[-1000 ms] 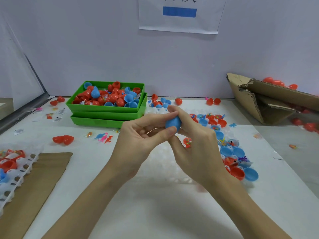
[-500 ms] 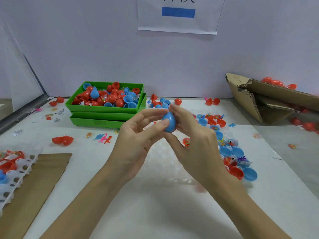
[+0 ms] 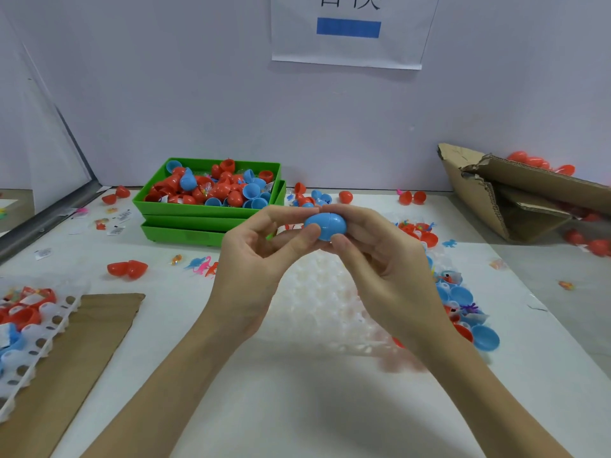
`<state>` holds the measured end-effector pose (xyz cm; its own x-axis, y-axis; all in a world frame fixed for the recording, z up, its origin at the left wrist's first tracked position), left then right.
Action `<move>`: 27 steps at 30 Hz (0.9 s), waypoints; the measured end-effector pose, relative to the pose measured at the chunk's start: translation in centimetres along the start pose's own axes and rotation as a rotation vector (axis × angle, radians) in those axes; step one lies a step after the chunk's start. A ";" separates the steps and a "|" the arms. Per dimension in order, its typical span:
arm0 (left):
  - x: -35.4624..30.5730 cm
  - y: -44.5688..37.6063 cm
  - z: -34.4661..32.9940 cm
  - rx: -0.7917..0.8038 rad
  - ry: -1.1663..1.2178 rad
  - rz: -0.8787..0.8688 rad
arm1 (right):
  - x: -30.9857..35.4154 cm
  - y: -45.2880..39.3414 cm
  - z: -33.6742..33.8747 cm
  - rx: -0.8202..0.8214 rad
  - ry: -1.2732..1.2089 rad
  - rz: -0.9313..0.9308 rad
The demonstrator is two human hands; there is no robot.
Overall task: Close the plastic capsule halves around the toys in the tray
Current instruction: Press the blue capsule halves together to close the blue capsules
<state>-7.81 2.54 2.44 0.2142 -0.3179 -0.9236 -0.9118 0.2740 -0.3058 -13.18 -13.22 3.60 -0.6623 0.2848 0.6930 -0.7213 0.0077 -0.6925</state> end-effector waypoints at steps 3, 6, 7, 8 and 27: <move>-0.3 0.1 -0.1 -0.023 -0.048 -0.060 | 0.1 0.0 0.1 0.004 0.077 0.032; -0.5 0.3 -0.1 -0.038 -0.112 -0.106 | -0.1 0.0 0.1 0.017 0.183 0.069; -0.5 0.3 -0.1 -0.040 -0.127 -0.114 | -0.2 0.1 0.1 0.016 0.203 0.080; -0.5 0.3 -0.2 -0.042 -0.137 -0.119 | -0.2 0.1 0.0 0.012 0.218 0.090; 0.1 0.7 -0.6 -0.104 -0.213 -0.172 | -0.8 0.6 -1.1 -0.159 -0.127 -0.115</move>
<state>-8.63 2.18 2.31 0.4275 -0.1513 -0.8912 -0.8843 0.1349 -0.4471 -12.86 -12.36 2.36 -0.6053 0.1506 0.7816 -0.7590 0.1867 -0.6237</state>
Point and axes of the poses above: each hand's wrist, its own y-axis away from the middle knuckle, its own z-axis out of the back of the hand, x = y × z, the point moved 3 cm from there along -y, towards the middle knuckle, and after that the axes turned 6 degrees about z, right-handed, at the moved point
